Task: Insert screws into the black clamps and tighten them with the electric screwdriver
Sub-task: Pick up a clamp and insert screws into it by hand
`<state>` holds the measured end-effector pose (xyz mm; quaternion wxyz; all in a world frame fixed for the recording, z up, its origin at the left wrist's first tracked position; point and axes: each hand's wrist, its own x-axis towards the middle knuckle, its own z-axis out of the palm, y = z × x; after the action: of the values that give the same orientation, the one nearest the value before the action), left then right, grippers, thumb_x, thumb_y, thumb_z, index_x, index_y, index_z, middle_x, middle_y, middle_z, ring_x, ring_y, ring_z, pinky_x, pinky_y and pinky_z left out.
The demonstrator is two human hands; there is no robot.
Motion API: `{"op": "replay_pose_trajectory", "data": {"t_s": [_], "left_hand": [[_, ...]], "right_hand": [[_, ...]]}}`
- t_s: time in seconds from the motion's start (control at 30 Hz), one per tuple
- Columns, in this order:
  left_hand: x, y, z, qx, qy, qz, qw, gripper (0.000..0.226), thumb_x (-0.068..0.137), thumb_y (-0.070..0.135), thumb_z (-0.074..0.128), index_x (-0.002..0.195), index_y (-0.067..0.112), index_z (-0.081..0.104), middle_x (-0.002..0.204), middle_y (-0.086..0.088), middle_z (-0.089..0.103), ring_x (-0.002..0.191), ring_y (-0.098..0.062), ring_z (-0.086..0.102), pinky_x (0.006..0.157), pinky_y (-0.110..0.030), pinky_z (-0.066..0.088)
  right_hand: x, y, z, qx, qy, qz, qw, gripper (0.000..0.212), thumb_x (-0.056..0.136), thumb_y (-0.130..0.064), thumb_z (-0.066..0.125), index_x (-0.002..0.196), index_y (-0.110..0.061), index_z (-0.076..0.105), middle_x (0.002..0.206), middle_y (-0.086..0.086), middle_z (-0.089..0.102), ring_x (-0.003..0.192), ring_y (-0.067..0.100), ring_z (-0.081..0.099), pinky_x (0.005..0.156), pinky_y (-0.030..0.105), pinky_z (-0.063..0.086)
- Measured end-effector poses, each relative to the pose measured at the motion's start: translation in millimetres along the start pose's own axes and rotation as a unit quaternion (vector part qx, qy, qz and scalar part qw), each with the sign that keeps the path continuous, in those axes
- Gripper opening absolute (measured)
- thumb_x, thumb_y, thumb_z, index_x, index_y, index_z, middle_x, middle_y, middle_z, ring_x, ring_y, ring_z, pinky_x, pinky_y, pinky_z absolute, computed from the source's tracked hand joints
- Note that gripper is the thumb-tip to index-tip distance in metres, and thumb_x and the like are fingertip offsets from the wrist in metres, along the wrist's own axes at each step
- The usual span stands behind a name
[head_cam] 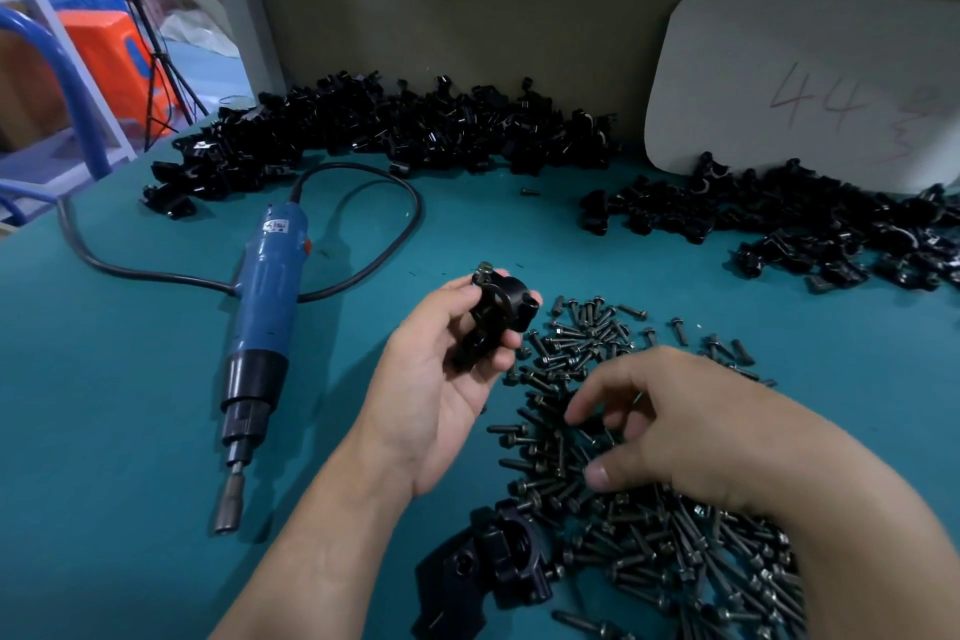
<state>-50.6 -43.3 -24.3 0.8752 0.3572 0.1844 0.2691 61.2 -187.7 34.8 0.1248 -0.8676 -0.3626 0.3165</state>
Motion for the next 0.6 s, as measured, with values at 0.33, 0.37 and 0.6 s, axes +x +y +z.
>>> {"op": "replay_pose_trajectory", "data": {"t_s": [0.33,0.37,0.6], "left_hand": [[0.3,-3.5,0.1,0.035,-0.008,-0.009,0.999,0.031,0.084,0.020,0.078,0.110,0.005,0.071,0.100,-0.009,0.074,0.073,-0.011,0.062,0.064,-0.017,0.054],[0.2,-3.5,0.1,0.039,-0.007,-0.009,0.999,0.034,0.083,0.022,0.079,0.112,0.004,0.071,0.101,-0.010,0.073,0.073,-0.011,0.061,0.064,-0.016,0.054],[0.2,-3.6,0.2,0.062,-0.005,-0.021,0.998,0.052,0.077,0.031,0.082,0.118,0.002,0.068,0.108,-0.011,0.070,0.069,-0.007,0.059,0.062,-0.015,0.052]], "right_hand": [[0.7,-1.9,1.5,-0.023,0.012,0.027,0.999,0.029,0.074,-0.037,0.091,0.089,-0.037,0.066,0.088,-0.015,0.069,0.072,0.001,0.062,0.060,0.020,0.041],[1.4,-2.7,2.4,-0.016,0.008,0.025,1.000,0.027,0.076,-0.035,0.090,0.088,-0.036,0.065,0.083,-0.015,0.071,0.069,0.001,0.063,0.059,0.020,0.042],[0.9,-7.0,3.5,-0.014,-0.006,0.028,0.999,0.010,0.088,-0.035,0.078,0.091,-0.036,0.068,0.085,-0.013,0.071,0.078,0.006,0.065,0.066,0.025,0.046]]}}
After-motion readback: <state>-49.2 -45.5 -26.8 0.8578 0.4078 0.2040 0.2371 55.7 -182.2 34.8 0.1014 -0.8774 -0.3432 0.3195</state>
